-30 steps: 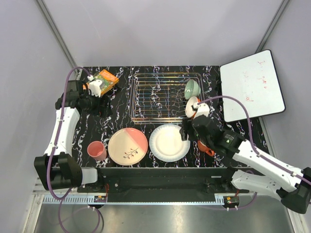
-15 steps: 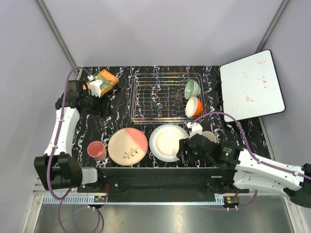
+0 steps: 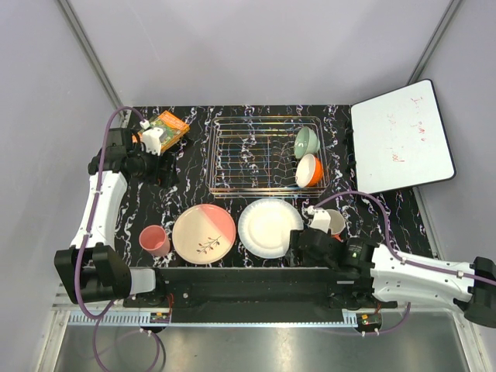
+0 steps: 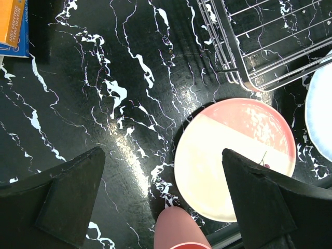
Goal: Load the mixed dishes into the dish rack
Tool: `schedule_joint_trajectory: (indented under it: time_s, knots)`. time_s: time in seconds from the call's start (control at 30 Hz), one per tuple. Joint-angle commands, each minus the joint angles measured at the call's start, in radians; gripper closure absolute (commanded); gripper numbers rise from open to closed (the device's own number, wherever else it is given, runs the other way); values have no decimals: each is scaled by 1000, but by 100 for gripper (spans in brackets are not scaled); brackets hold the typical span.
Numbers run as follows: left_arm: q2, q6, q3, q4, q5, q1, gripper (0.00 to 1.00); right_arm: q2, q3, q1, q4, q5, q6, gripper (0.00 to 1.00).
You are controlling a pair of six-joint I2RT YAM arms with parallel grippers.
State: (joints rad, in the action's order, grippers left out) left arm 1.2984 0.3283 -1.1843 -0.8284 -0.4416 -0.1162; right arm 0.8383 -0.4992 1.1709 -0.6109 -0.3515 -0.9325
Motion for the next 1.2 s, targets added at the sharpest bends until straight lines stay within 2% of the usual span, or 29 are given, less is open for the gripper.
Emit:
schedule_joint_trajectory:
  time_s: [0.0,0.1,0.33,0.53,0.67,0.8,1.07,1.1,1.17]
  knots:
    - [-7,22,-15,34,4,3,1,19,-16,3,71,-101,-45,17]
    - [-8,17,-18,31,-3,3,1,39,-22,-43,108,-93,-10,16]
    - [-10,26,-24,25,-5,1,1,82,25,-241,243,100,35,15]
    - [16,44,-81,-3,-8,3,1,186,22,-272,351,164,46,16]
    - [25,43,-113,-9,-19,3,1,281,-5,-274,381,192,72,18]
    - [21,34,-112,-12,-26,3,1,308,-22,-272,384,192,87,21]
    - [-11,49,-81,-11,-3,3,1,400,-82,-274,416,216,142,37]
    - [-13,52,-81,-12,-3,3,1,409,-85,-272,419,224,146,44]
    - [-14,52,-78,-11,1,3,1,432,-96,-274,421,229,153,49]
